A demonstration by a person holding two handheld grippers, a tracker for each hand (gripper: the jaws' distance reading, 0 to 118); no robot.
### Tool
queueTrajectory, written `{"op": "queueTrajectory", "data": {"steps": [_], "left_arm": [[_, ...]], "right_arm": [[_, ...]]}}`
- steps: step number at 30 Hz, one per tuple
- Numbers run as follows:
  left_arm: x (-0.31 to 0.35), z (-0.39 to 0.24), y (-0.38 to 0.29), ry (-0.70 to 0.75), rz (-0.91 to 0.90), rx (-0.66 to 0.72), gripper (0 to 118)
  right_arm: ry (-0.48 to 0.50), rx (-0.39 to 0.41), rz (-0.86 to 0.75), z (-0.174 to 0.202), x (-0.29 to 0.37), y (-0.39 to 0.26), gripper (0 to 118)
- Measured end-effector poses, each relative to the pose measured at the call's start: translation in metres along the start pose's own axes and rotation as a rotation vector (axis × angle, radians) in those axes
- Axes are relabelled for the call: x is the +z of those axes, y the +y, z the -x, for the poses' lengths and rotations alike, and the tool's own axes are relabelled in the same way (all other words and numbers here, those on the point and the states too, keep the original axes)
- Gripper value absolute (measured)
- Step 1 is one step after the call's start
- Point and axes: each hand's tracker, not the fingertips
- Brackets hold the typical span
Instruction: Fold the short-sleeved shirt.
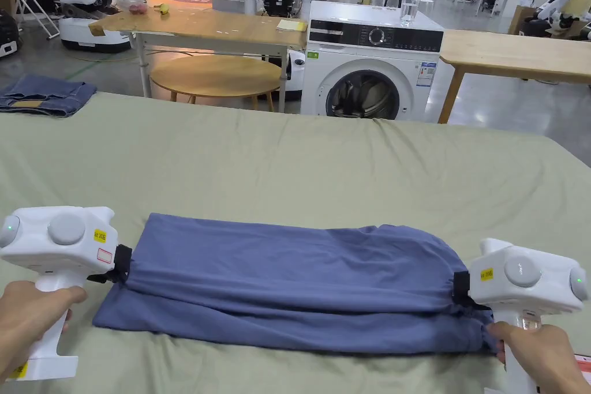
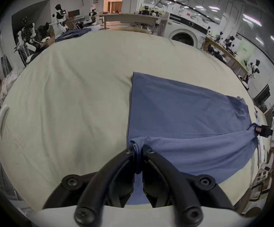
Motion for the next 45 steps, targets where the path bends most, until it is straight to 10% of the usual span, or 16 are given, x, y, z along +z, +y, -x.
{"op": "queueTrajectory", "data": {"steps": [4,11,16,18,33,37,45], "left_arm": [[0.005,-0.008,-0.001,0.021,-0.013,-0.012,27],[0.044,-0.022,-0.022,-0.013,-0.173,-0.053,39],[0.077,-0.032,-0.056,0.001,-0.358,-0.066,24],[0.085,-0.036,-0.067,0.003,-0.362,-0.064,0],[0.056,0.006,-0.042,-0.051,-0.082,0.006,0],[0.024,0.011,-0.019,-0.05,0.082,-0.019,23],[-0.003,-0.002,-0.032,0.071,0.222,-0.073,31]], "right_arm": [[-0.062,0.048,-0.081,0.008,0.01,0.0,45],[-0.005,0.076,-0.329,0.036,0.064,-0.018,47],[-0.003,0.109,-0.434,0.062,0.09,-0.042,0],[0.025,0.116,-0.451,0.068,0.095,-0.052,0],[0.078,0.154,-0.391,0.076,0.094,-0.083,0],[0.082,0.179,-0.347,0.07,0.088,-0.089,0],[0.058,0.247,-0.3,0.064,0.079,-0.105,0]]}}
